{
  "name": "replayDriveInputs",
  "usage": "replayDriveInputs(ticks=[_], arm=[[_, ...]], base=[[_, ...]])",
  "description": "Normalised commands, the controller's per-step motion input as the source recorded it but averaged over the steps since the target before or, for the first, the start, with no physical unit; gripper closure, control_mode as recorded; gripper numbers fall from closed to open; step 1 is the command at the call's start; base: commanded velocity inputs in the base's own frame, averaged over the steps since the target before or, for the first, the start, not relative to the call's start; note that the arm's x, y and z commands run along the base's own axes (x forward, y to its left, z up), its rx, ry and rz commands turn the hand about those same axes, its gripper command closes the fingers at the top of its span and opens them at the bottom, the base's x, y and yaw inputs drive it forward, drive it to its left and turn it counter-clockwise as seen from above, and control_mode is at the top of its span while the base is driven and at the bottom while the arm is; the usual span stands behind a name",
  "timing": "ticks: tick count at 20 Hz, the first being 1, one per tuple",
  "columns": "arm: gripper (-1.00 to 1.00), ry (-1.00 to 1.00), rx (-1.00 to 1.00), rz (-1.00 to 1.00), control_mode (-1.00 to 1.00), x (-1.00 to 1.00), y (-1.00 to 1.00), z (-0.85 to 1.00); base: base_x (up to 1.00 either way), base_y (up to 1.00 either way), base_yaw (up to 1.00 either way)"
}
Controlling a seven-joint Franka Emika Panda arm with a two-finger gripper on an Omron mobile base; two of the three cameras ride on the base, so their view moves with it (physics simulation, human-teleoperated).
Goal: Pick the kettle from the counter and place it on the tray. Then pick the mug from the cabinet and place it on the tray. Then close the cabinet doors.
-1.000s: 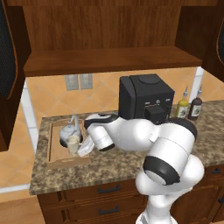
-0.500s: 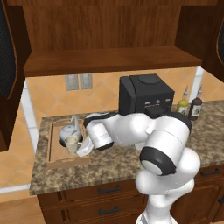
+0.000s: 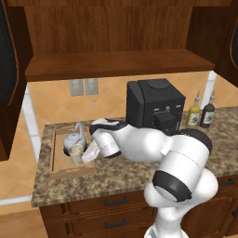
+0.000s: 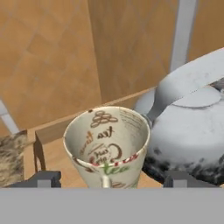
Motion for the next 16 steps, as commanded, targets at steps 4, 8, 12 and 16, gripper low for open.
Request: replayDriveInputs(ticks=[4,8,12,16], arm=[[-1.00,0.00,0.00,0.00,-1.00,-0.16,-0.10,0.45],[-1.00,0.00,0.00,-0.06,-1.00,-0.43,-0.16,0.55],[-1.00,0.03,0.00,-0.17,-1.00,-0.55,-0.21,0.92],[-1.00,0.18,-0.04,-0.24,-1.00,-0.73,-0.34,0.94]], base=[[0.00,0.00,0.00],[0.00,0.00,0.00],[0.00,0.00,0.00],[0.00,0.00,0.00]])
